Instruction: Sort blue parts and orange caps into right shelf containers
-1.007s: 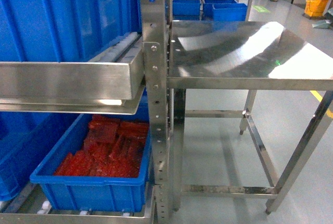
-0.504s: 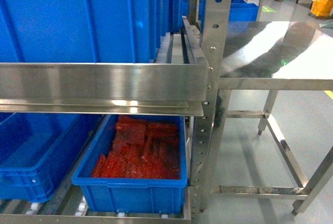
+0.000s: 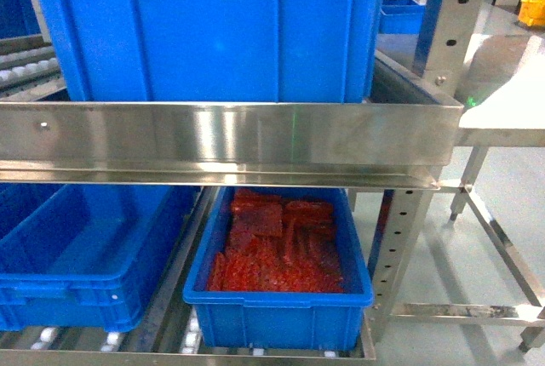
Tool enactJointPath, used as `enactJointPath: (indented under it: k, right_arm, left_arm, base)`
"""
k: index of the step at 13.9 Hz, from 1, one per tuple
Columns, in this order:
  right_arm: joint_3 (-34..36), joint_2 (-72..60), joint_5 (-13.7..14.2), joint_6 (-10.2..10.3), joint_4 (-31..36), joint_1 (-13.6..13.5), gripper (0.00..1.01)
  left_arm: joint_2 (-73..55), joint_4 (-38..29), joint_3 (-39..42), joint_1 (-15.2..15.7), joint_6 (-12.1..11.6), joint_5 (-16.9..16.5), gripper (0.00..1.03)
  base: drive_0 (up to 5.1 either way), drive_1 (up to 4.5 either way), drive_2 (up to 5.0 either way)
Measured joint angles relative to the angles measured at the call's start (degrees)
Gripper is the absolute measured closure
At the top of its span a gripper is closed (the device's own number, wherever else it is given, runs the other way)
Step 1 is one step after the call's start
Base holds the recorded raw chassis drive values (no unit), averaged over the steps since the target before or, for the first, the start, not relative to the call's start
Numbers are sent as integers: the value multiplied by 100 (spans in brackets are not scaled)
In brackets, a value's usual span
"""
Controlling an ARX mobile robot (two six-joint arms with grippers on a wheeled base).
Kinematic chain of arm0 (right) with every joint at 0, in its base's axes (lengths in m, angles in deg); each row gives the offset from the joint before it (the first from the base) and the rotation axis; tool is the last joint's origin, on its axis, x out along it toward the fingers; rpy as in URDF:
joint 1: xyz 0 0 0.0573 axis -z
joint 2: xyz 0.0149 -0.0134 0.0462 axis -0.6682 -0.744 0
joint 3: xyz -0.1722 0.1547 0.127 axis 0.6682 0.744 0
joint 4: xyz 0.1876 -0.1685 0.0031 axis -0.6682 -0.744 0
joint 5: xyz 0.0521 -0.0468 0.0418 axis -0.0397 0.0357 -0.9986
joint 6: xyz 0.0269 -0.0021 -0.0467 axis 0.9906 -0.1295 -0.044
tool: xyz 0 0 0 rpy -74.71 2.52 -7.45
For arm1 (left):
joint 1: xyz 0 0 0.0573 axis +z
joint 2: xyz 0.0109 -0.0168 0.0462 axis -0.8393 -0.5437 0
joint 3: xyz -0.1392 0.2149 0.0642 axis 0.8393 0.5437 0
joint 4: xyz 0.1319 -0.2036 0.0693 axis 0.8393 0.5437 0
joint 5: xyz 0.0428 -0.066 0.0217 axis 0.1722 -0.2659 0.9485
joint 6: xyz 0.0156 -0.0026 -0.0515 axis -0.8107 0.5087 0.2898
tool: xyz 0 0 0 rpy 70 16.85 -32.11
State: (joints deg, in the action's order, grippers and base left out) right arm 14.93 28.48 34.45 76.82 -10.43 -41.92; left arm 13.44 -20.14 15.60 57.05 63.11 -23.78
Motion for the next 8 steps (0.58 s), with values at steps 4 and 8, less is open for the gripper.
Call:
enactJointPath:
  k: [4, 8]
  right_arm:
    - [0, 0, 0, 0, 26, 0, 57]
    - [0, 0, 0, 0, -11, 0, 57]
  left_arm:
    - [0, -11, 0, 0, 2, -2, 61]
    - [0, 0, 0, 0, 0, -2, 61]
  base:
    - [-506, 240, 240]
    - [-505, 241, 241]
